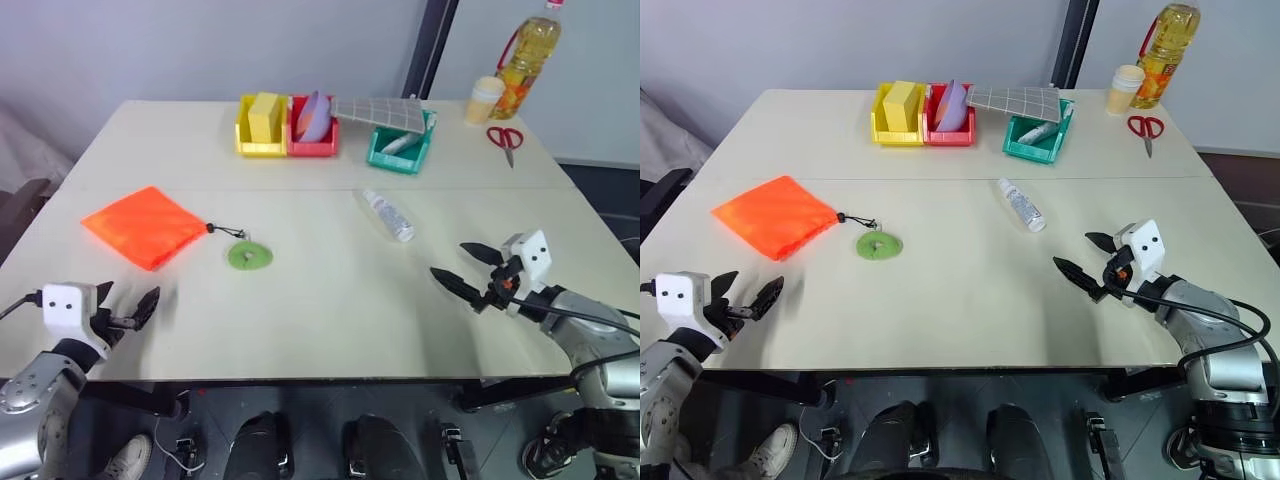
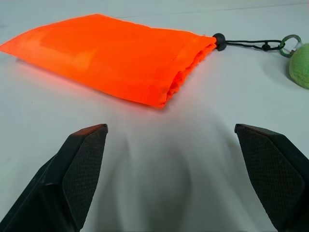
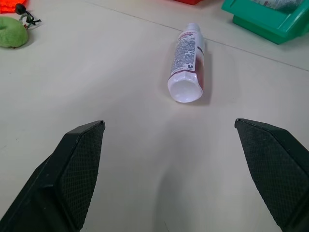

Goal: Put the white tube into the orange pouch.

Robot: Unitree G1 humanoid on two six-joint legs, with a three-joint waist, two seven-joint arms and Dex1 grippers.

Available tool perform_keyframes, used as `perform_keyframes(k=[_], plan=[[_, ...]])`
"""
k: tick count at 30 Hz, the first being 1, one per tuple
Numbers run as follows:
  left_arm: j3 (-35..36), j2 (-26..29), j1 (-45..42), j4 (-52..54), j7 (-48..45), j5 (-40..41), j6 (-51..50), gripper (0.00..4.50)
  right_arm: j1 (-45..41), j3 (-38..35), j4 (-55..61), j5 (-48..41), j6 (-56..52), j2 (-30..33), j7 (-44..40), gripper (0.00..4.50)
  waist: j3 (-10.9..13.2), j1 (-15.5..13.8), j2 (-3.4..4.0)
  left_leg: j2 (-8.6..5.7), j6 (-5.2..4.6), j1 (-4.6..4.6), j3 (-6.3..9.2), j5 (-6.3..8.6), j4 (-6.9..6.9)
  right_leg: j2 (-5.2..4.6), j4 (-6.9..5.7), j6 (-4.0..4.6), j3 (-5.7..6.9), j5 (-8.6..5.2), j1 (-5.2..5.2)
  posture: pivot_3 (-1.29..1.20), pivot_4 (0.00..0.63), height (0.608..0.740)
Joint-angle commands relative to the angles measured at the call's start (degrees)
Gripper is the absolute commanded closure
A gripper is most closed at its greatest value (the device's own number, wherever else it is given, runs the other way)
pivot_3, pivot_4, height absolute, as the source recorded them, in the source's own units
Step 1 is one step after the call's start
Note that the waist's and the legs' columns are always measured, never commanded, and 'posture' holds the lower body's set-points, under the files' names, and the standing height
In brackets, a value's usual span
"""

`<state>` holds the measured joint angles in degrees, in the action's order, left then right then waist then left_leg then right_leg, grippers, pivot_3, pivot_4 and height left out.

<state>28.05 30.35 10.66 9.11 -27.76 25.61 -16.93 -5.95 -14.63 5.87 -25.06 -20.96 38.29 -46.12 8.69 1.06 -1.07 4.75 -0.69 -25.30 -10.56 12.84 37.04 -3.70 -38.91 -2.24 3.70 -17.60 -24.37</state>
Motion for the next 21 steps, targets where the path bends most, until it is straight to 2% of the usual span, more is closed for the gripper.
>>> perform_keyframes(k=[1,12,18,21], plan=[[1.42,0.45,0.06,1.6,-0.16,0.42,0.49,0.0,-0.22,-1.14,0.88,-0.46,0.33,0.71,-0.19,0.03,0.0,0.01,0.0,0.0,0.0,0.0,0.0,0.0,-0.01,0.0,0.0,0.0,0.0,0.0,0.0,0.0,0.15,0.74],[-1.83,-0.12,-0.64,5.7,-1.12,-1.49,2.8,0.0,-0.74,0.88,2.19,-0.49,0.02,-0.4,0.15,0.03,0.0,-0.02,0.0,0.0,0.0,0.0,0.0,0.0,-0.02,0.0,0.03,0.01,0.0,0.0,0.01,0.0,0.15,0.74],[-11.15,3.97,-1.74,6.77,4.98,-22.26,12.8,0.0,-2.19,3.32,5.38,-1.51,-1.48,-1.53,0.33,0.03,0.03,-0.01,0.05,0.0,0.0,-0.01,-0.01,0.0,-0.03,0.0,0.04,0.03,-0.01,0.02,0.03,0.0,0.15,0.74],[-13.41,3.9,-3.72,5.86,9.05,-28.47,14.02,0.0,-1.32,3.86,7.55,-2.09,-2.35,-1.63,0.23,0.03,0.03,-0.05,0.05,0.0,0.0,-0.04,-0.01,0.0,-0.08,0.0,0.12,0.03,0.0,0.02,0.02,0.0,0.15,0.74]])
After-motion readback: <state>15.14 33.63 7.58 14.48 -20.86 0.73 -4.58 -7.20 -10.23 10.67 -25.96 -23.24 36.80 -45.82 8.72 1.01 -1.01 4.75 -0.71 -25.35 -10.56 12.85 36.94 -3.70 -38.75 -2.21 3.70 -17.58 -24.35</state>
